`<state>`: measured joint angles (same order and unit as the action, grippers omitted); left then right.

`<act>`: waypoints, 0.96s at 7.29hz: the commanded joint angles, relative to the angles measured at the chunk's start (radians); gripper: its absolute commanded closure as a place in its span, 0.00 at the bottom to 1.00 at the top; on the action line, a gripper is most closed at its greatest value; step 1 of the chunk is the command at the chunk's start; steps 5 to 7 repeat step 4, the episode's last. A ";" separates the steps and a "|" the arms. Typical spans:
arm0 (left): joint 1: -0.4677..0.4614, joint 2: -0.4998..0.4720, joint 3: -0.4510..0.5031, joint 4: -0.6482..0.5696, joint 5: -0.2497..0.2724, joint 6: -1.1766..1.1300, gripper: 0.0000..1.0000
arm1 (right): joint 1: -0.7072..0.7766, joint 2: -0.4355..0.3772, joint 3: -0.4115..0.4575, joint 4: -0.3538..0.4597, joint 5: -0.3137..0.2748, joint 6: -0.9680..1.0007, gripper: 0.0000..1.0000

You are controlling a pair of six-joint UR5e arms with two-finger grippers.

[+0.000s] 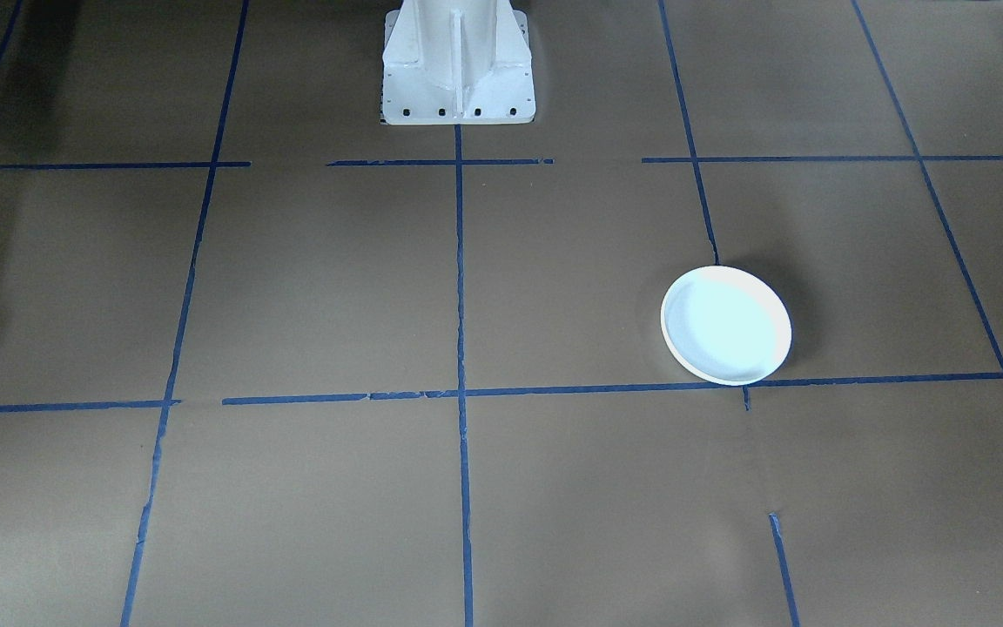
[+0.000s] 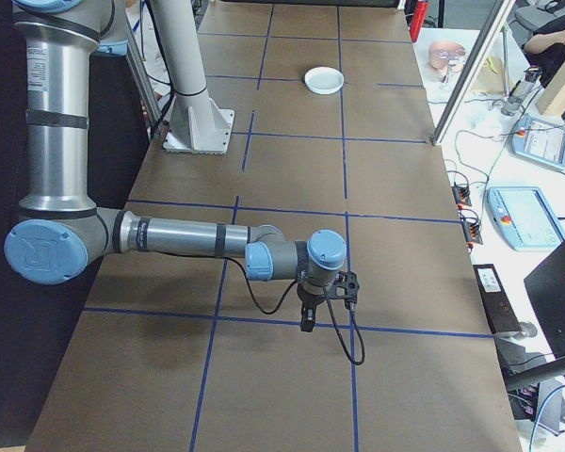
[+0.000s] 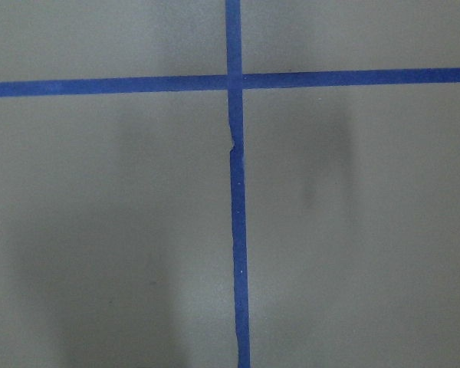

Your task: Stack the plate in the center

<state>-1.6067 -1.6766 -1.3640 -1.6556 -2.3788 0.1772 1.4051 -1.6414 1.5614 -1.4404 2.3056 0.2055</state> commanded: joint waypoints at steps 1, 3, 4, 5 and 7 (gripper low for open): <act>-0.019 0.032 -0.009 0.000 -0.002 0.001 0.00 | 0.000 0.000 0.000 0.000 0.000 0.000 0.00; -0.030 0.116 -0.079 0.000 -0.003 0.001 0.00 | 0.000 0.000 0.000 0.000 0.000 0.000 0.00; -0.030 0.156 -0.122 0.000 -0.003 -0.001 0.00 | 0.000 0.000 0.000 0.000 0.000 0.000 0.00; -0.030 0.156 -0.122 0.000 -0.003 -0.001 0.00 | 0.000 0.000 0.000 0.000 0.000 0.000 0.00; -0.030 0.156 -0.122 0.000 -0.003 -0.001 0.00 | 0.000 0.000 0.000 0.000 0.000 0.000 0.00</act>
